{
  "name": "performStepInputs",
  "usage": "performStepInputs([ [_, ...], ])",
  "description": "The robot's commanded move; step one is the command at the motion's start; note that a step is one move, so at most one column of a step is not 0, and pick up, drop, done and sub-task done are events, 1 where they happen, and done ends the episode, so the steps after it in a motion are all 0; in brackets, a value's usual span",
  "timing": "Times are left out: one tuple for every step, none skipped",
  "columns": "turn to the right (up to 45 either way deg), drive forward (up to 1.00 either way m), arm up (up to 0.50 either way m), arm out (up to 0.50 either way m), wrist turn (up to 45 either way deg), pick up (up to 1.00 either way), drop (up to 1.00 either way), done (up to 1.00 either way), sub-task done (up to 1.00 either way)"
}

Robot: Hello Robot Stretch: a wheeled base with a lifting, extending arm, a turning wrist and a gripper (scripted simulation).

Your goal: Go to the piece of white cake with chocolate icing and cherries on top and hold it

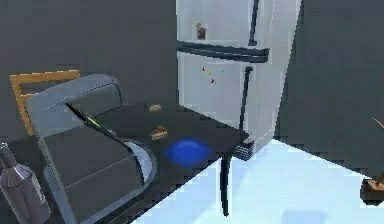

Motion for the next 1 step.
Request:
performStepInputs([
  [-45.0,0.00,0.00,0.00,0.0,0.00,0.00,0.00,0.00],
])
